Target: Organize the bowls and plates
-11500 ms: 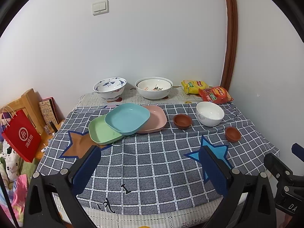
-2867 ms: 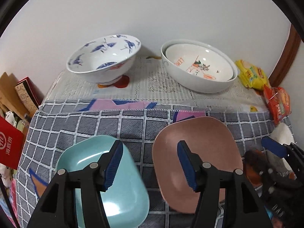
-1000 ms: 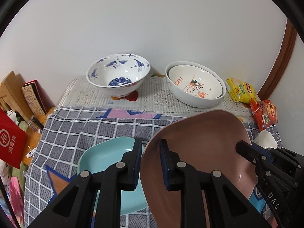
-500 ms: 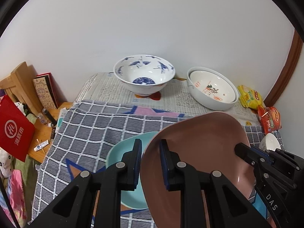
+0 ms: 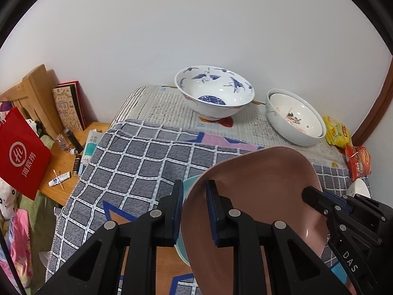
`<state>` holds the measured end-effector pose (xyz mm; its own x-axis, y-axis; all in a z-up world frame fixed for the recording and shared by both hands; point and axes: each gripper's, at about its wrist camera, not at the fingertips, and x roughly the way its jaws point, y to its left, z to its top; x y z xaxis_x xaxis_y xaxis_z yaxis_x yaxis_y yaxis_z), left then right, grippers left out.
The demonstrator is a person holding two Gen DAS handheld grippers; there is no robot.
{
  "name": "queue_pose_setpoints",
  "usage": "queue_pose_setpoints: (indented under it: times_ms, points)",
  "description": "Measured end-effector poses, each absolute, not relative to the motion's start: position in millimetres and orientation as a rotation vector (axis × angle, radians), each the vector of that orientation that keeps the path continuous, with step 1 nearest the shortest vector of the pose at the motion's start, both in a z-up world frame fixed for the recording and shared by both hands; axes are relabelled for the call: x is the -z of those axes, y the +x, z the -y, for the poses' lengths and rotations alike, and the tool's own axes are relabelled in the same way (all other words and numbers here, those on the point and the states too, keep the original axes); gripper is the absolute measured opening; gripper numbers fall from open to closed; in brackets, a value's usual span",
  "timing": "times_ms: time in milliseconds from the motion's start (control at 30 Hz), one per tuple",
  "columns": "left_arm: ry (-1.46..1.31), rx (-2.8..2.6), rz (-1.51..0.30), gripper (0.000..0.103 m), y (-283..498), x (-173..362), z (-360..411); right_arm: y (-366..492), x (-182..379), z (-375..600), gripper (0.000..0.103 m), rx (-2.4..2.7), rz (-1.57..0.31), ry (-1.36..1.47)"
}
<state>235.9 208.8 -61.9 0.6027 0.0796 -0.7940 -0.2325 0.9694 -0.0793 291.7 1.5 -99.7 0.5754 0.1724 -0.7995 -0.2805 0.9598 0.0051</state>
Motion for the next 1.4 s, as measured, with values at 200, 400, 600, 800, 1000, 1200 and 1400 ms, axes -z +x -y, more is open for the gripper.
queue_pose_setpoints:
  times_ms: [200,400,600,800,1000,1200,1400]
  points:
    - [-0.192,-0.192,-0.919,0.018,240,70,-222,300,109,-14,0.004,-0.273,-0.934,-0.136]
    - [-0.210,-0.198,-0.939,0.018,244,84,-232,307,123,-23,0.004,-0.279,-0.955,-0.147]
    - [-0.225,-0.191,-0.962,0.018,250,98,-237,314,139,-27,0.004,-0.279,-0.980,-0.163]
    - [-0.230,-0.184,-0.977,0.018,256,109,-237,319,151,-25,0.004,-0.273,-0.992,-0.174]
    - [-0.243,-0.174,-0.989,0.018,262,117,-238,324,159,-25,0.005,-0.260,-0.992,-0.206]
    - [-0.250,-0.172,-0.995,0.018,265,122,-240,328,166,-25,0.005,-0.260,-1.000,-0.218]
    - [-0.254,-0.169,-1.002,0.018,269,126,-240,329,170,-26,0.006,-0.259,-1.004,-0.235]
